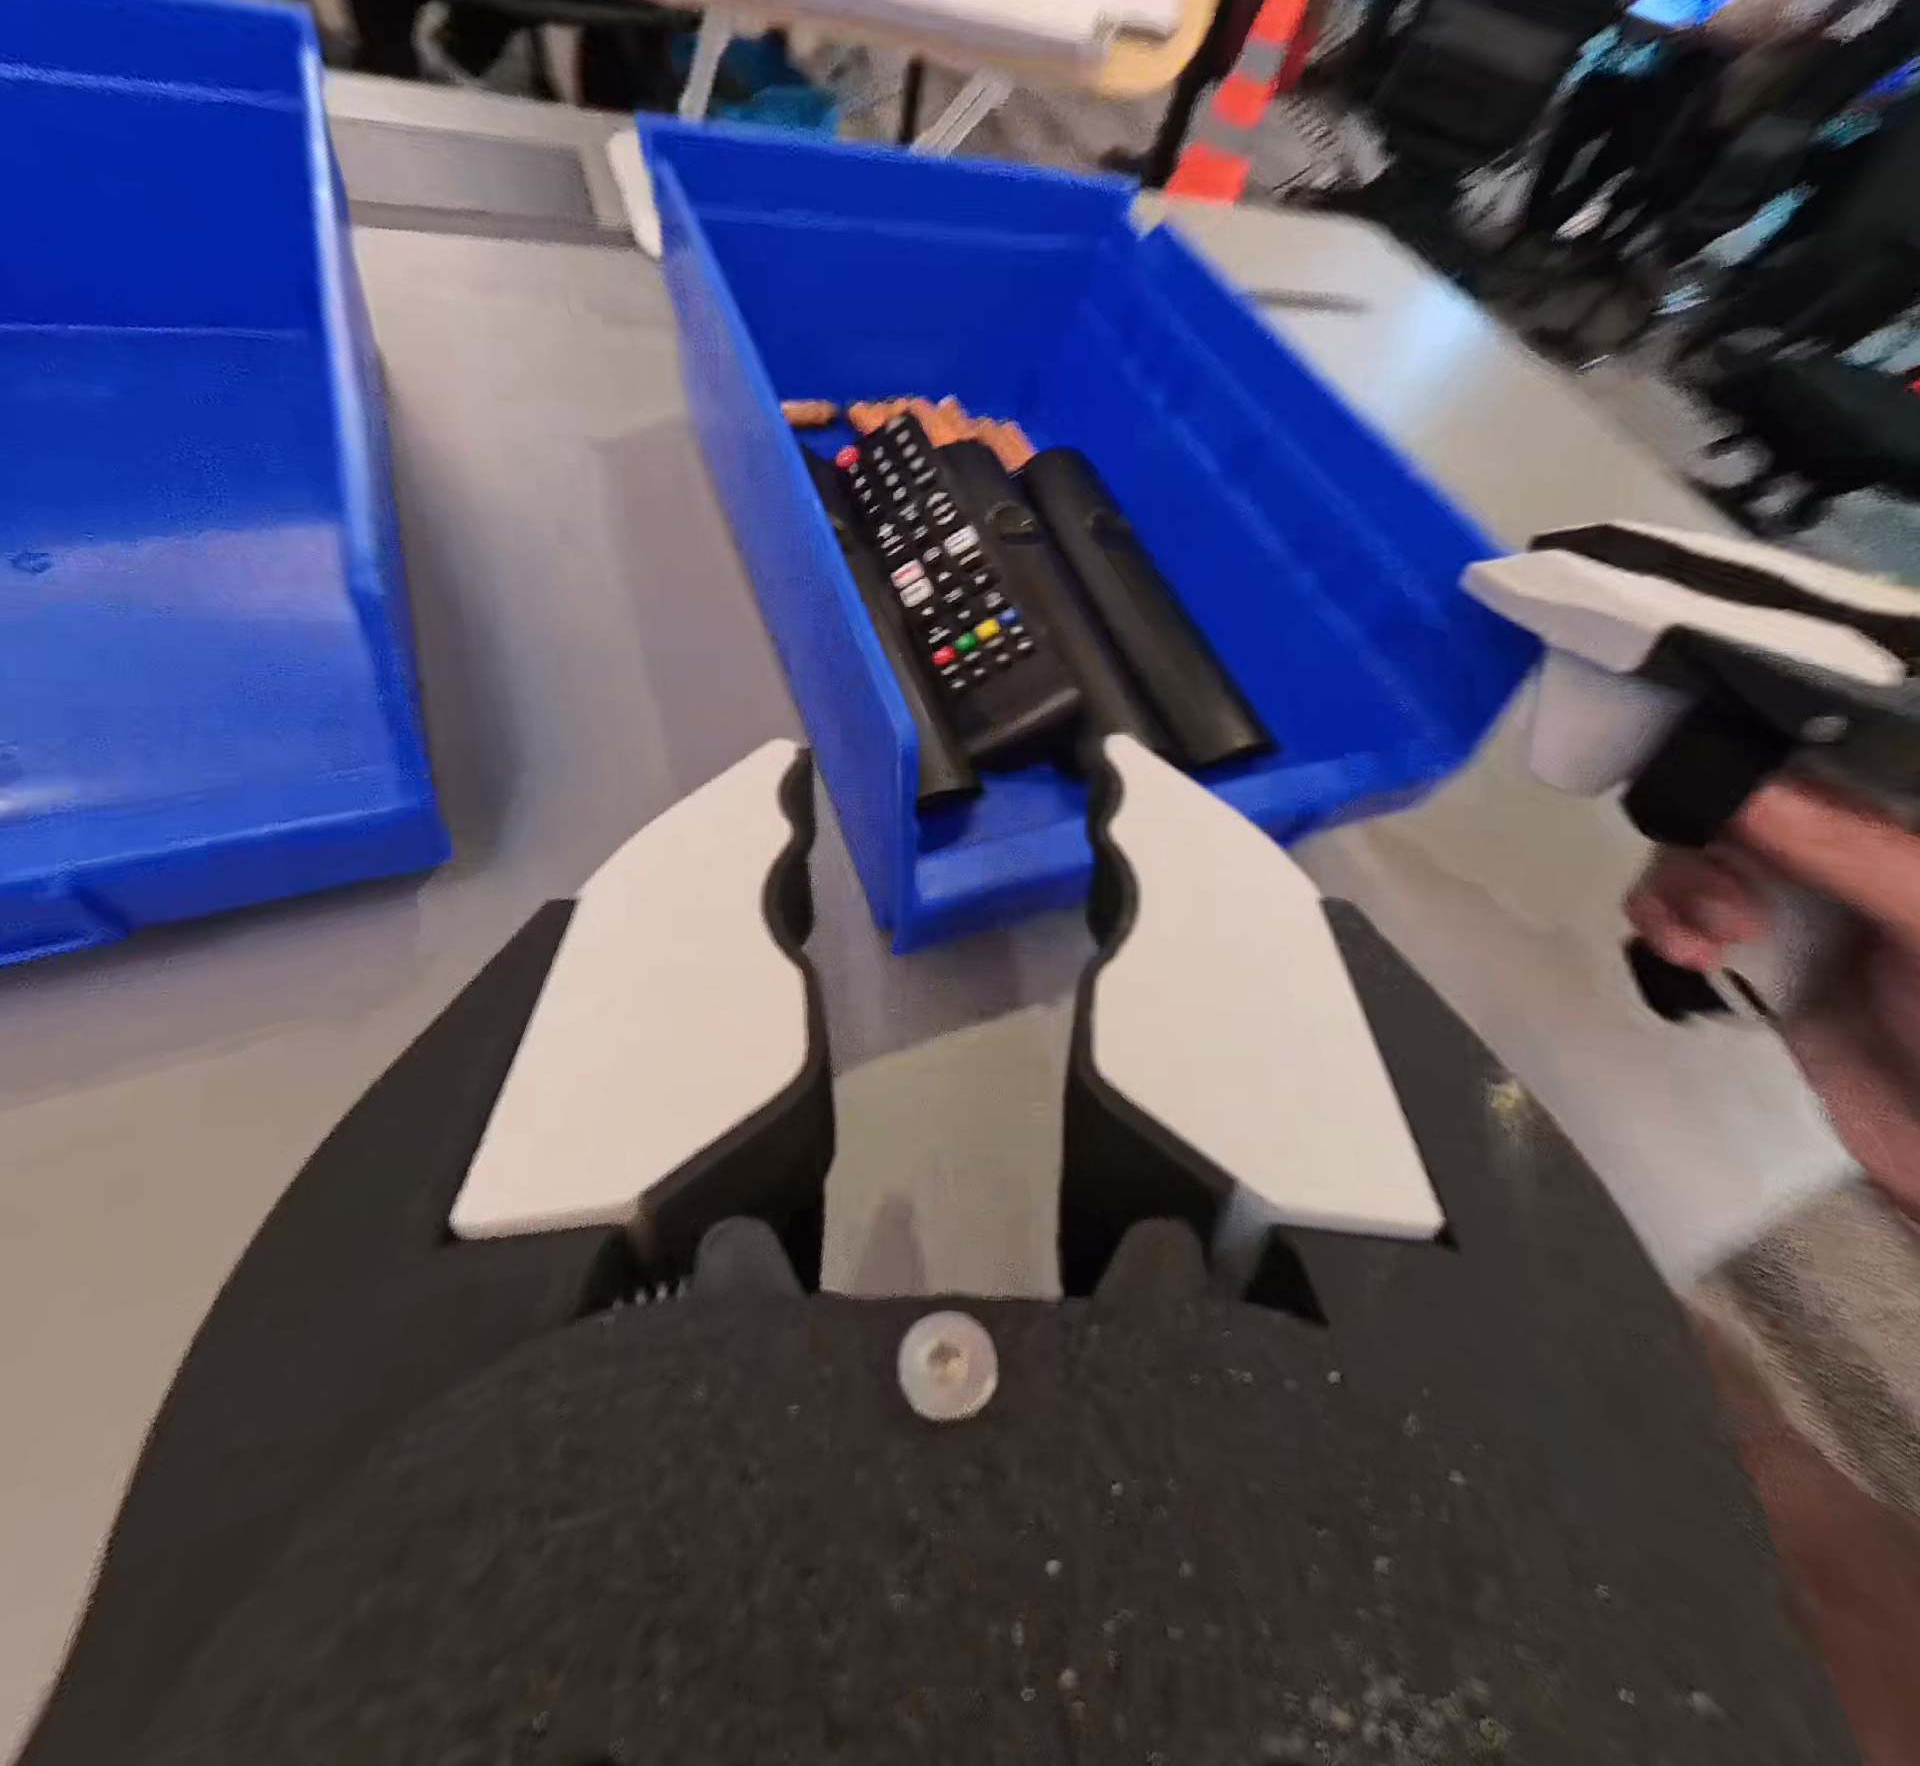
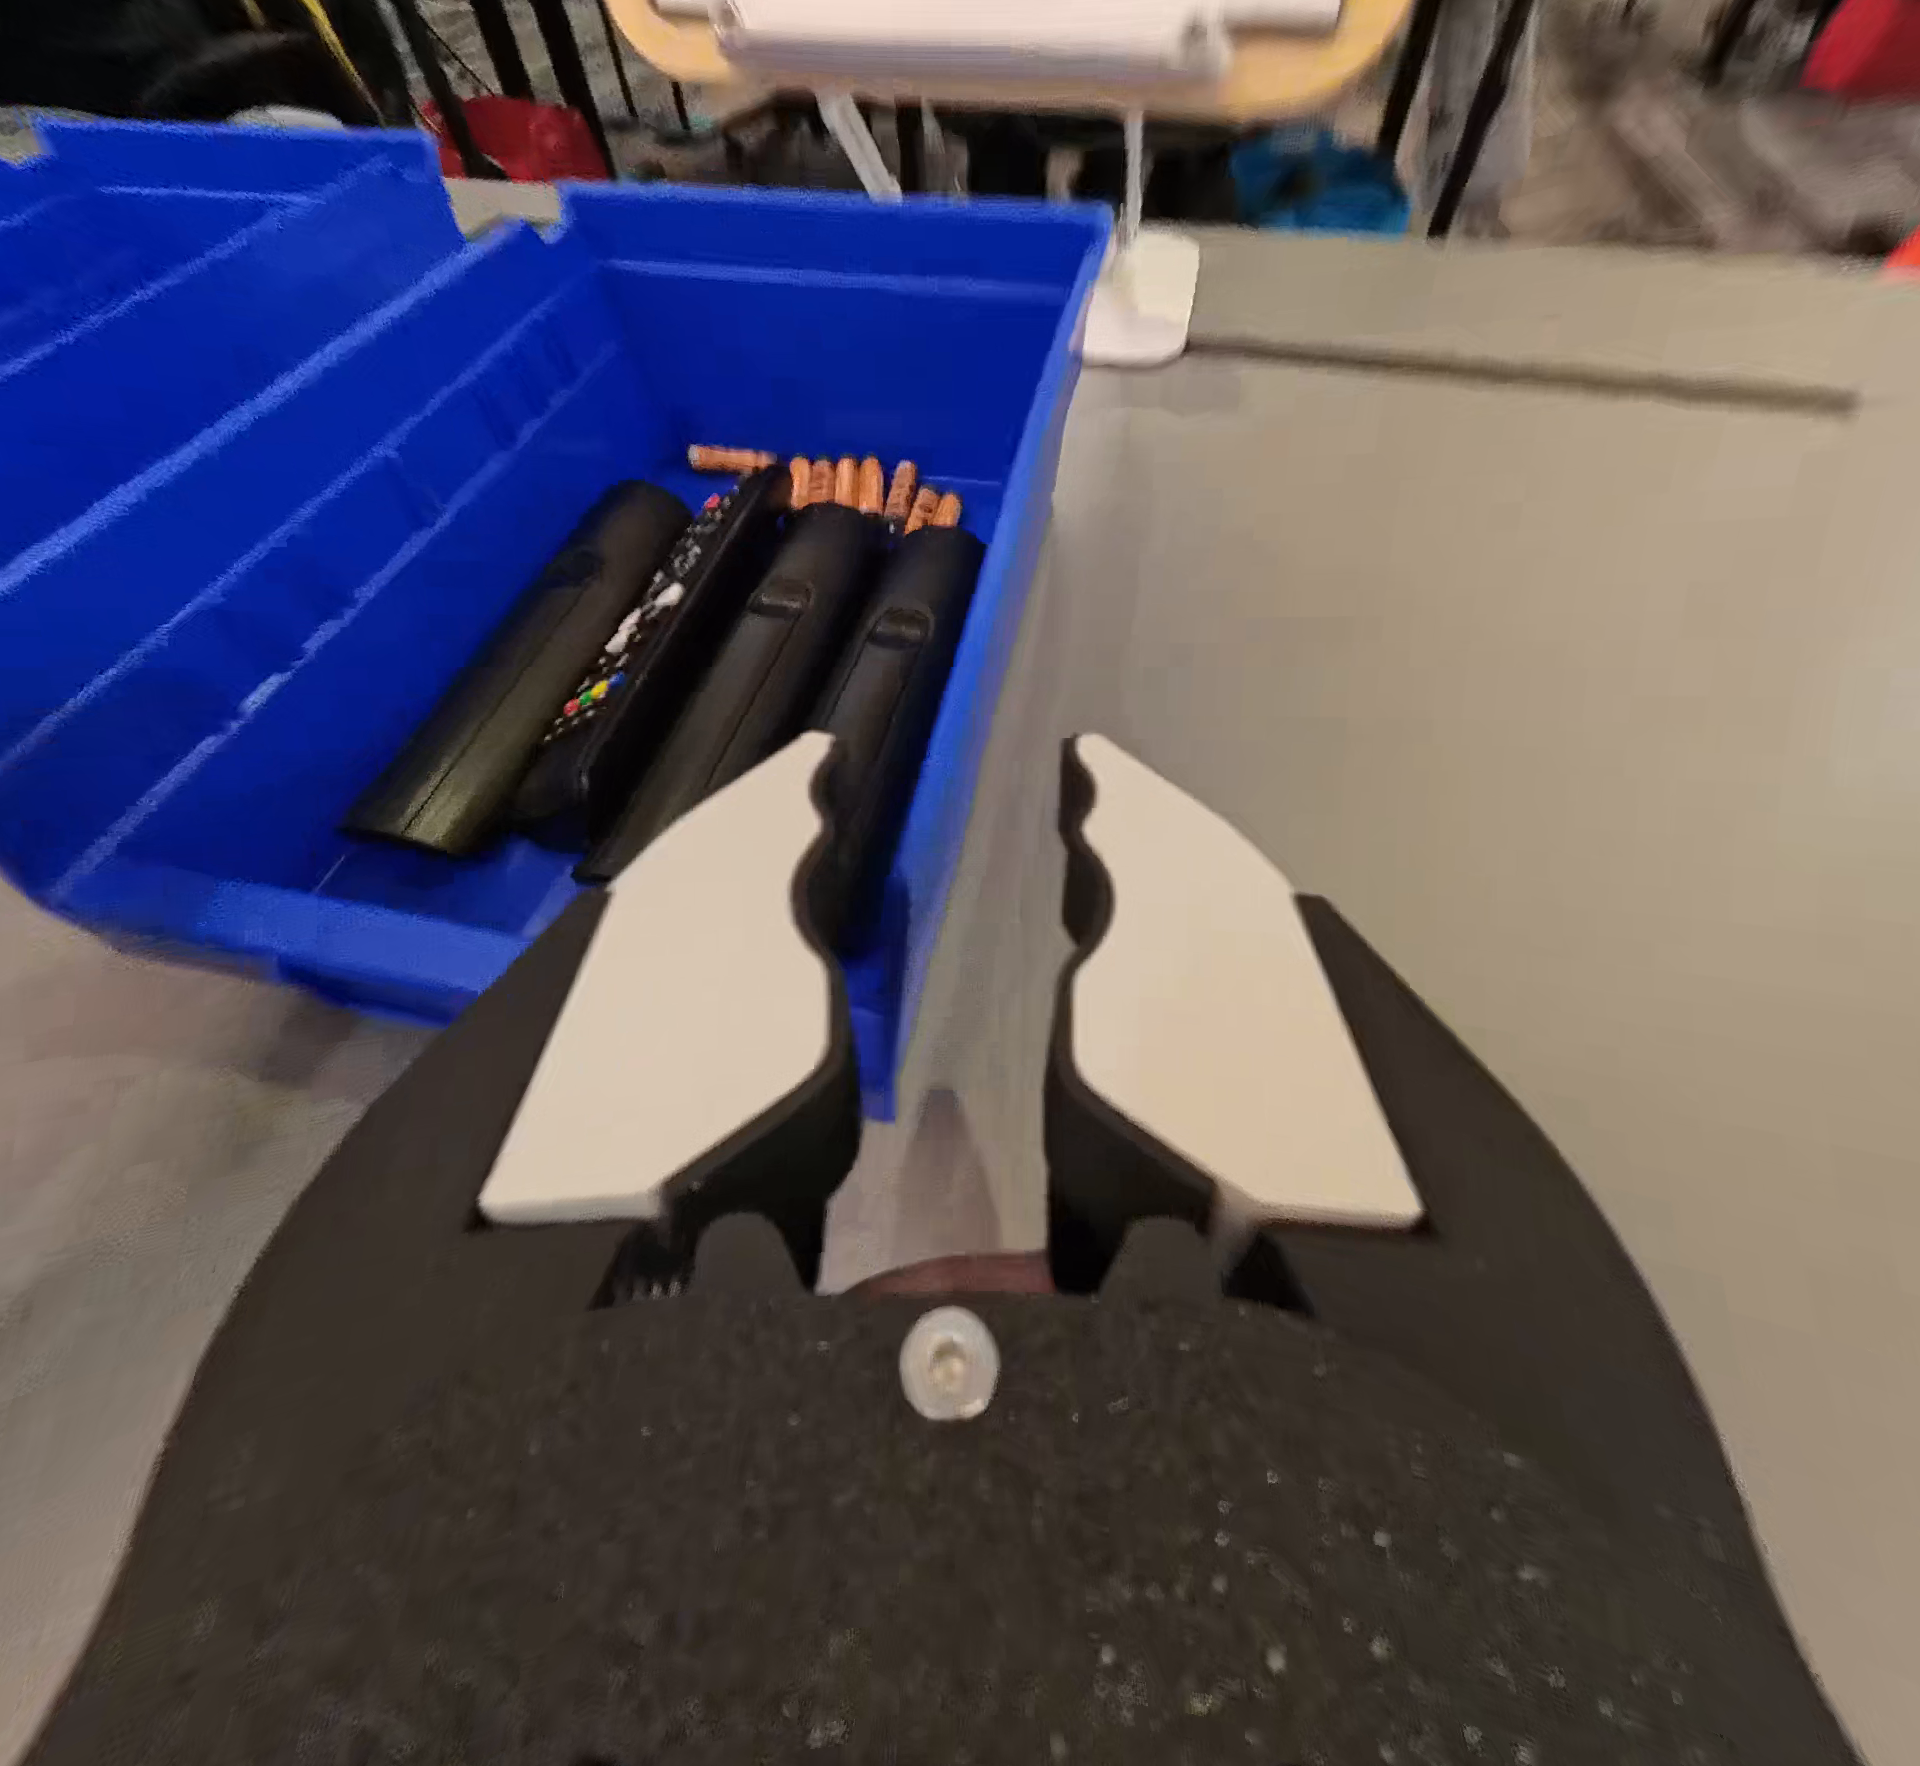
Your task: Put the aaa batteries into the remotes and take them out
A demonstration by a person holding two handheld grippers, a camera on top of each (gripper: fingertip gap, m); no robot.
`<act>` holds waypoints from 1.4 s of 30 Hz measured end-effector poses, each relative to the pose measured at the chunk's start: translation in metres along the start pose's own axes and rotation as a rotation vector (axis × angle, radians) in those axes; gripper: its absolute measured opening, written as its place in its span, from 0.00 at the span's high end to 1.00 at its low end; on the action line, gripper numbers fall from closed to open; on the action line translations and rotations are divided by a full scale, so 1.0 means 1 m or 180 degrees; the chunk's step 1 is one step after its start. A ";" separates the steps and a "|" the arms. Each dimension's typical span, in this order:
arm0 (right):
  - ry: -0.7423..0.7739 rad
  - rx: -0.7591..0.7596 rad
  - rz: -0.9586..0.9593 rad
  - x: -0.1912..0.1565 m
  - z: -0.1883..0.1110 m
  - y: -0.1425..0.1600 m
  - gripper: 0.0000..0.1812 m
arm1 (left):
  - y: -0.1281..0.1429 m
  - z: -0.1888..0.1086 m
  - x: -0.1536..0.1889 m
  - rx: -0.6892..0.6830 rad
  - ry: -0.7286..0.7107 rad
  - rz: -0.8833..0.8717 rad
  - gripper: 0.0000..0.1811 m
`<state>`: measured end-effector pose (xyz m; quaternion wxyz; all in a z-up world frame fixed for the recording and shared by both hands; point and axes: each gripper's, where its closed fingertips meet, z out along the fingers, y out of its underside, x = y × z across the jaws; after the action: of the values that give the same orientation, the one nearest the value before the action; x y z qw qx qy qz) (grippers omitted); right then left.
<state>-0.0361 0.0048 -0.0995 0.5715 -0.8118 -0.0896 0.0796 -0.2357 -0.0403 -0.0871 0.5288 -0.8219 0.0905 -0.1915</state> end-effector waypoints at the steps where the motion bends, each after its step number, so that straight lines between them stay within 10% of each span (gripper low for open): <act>1: -0.0039 0.0150 -0.0154 0.002 -0.012 -0.008 0.76 | -0.006 -0.019 -0.003 0.0060 0.0091 -0.0016 0.69; 7: -0.0987 0.0463 -0.0640 -0.052 -0.069 -0.018 0.73 | -0.016 -0.106 -0.176 0.0128 -0.0919 0.0133 0.57; 12: -0.1785 0.0242 -0.0648 -0.159 -0.078 0.010 0.66 | -0.010 -0.067 -0.265 -0.0237 -0.0860 -0.0216 0.53; 16: -0.1818 -0.0008 -0.0558 -0.220 -0.052 0.023 0.64 | -0.026 -0.028 -0.298 -0.0226 -0.0970 -0.0100 0.78; 18: -0.1594 -0.0013 -0.0528 -0.234 -0.029 0.015 0.64 | -0.022 -0.023 -0.301 -0.0304 -0.0960 -0.0120 0.97; 28: -0.1224 -0.0250 -0.0435 -0.300 0.031 0.014 0.65 | 0.037 -0.134 -0.241 -0.0116 -0.1678 -0.0237 0.97; 31: -0.0887 -0.0234 -0.0440 -0.298 0.035 0.016 0.96 | 0.052 -0.163 -0.223 -0.0077 -0.1704 -0.0330 0.97; 33: -0.0893 -0.0237 -0.0498 -0.304 0.026 0.017 0.98 | 0.054 -0.180 -0.217 -0.0041 -0.1872 -0.0238 0.98; 38: -0.0849 0.0339 -0.0549 -0.297 -0.018 -0.030 0.98 | 0.001 -0.215 -0.180 0.0510 -0.1957 0.0018 0.98; 42: -0.0543 0.0866 -0.0491 -0.229 -0.059 -0.107 0.98 | -0.083 -0.193 -0.111 0.0931 -0.1622 0.0358 0.98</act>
<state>-0.2504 -0.0680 0.0270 0.6708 -0.7080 -0.1882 0.1155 -0.4202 -0.1277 0.0348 0.6571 -0.7523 -0.0283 0.0395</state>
